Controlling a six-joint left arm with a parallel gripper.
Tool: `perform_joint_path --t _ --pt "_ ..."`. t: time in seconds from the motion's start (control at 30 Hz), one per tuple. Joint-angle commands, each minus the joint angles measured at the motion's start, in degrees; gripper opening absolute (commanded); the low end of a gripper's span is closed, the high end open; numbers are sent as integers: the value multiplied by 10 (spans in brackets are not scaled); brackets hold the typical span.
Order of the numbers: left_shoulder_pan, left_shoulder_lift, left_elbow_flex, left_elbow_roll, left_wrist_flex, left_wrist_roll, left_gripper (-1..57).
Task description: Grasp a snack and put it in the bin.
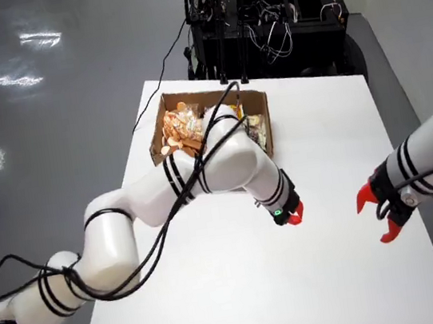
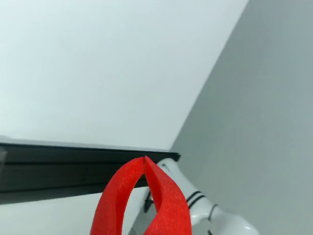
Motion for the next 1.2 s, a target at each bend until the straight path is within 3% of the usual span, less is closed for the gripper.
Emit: perform_joint_path --t 0.03,0.2,0.37,1.2 --pt "1 58 -106 0 0 5 -3" --pt "5 111 -208 0 0 10 -3" --pt "10 131 -247 0 0 13 -3" --pt "13 141 -266 0 0 17 -3"
